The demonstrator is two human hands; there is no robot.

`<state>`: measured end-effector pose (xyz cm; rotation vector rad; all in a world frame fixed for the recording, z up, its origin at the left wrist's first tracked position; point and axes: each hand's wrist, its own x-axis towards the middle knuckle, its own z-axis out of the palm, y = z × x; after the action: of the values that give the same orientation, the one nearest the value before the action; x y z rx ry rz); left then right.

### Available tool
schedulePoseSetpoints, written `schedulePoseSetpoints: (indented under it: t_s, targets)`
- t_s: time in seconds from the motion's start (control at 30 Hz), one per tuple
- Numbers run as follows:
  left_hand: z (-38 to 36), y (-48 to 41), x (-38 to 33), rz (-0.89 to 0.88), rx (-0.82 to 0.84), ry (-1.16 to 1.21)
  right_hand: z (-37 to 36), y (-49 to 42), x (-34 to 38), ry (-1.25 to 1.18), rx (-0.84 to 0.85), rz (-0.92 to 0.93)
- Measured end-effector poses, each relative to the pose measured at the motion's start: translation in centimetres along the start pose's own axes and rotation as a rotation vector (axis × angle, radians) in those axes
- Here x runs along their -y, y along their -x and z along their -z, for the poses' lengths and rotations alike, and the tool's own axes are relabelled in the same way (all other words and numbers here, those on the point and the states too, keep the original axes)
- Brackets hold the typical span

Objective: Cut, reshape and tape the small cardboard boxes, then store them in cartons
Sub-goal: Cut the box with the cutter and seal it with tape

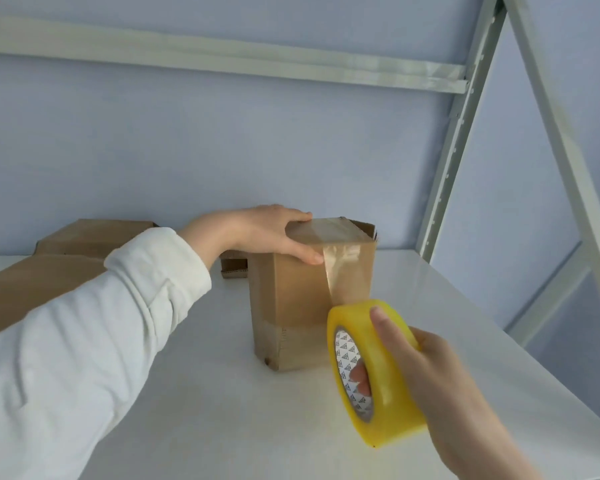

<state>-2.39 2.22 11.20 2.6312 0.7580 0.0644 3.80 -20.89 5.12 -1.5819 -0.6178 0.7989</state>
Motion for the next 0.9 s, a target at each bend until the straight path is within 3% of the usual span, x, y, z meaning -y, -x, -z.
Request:
schedulePoseSetpoints:
  t_s: [0.13,0.2,0.3,0.43,0.5,0.6,0.77,0.9]
  targets:
    - [1.8,-0.3,1.3,0.072,0.211,0.277,1.2,0.7,3.2,-0.088,0.135,0.065]
    - [1.3,-0.6,1.6,0.077,0.201,0.342,1.0,0.3,3.9,-0.103,0.202,0.072]
    - [-0.4,-1.0,2.3,0.055,-0.034,0.327,0.7,-1.4,4.1,-0.101,0.189,0.14]
    - [-4.2,-1.9,2.9,-0.035,-0.565,0.008,-0.2,-3.4,4.0,-0.097,0.187,0.241]
    - [-5.8,-2.8,2.7,-0.056,-0.67,-0.035,-1.0,-3.9,3.3,-0.128,0.145,0.285]
    - [-6.7,-4.7,3.2,0.096,-0.646,-0.097,-2.3,-5.0,1.9,-0.186,0.081,0.379]
    - [-7.3,-7.7,3.8,0.339,-0.467,-0.136,-3.2,-8.2,0.5,-0.038,0.012,0.471]
    - [-8.7,-9.7,5.4,0.374,-0.388,-0.072,-3.4,-10.9,0.2,0.088,0.047,0.452]
